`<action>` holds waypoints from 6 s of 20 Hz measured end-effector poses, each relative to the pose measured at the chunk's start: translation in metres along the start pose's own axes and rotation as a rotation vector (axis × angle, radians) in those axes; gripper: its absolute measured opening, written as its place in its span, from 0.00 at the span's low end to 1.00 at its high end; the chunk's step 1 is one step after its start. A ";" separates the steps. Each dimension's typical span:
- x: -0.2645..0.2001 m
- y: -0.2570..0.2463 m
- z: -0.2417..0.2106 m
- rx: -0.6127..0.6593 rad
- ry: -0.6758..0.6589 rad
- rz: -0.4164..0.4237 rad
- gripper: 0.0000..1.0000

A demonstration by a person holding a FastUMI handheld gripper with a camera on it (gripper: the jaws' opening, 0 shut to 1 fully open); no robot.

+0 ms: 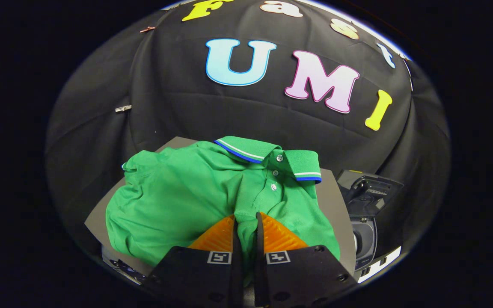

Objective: Put the clothes into the washing machine and then close the washing machine lid.

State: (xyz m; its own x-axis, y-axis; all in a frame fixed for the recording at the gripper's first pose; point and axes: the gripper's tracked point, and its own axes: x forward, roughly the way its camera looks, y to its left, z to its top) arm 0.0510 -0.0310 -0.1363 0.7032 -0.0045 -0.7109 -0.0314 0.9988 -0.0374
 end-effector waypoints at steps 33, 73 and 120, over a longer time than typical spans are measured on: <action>-0.038 -0.192 0.093 0.058 -0.278 -0.017 0.14; 0.129 -0.384 -0.186 0.197 0.356 0.034 0.14; 0.074 -0.392 -0.036 0.252 -0.087 0.017 1.00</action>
State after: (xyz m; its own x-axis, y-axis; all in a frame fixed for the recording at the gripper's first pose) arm 0.0897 -0.4250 -0.1990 0.7628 0.0055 -0.6467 0.1265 0.9794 0.1575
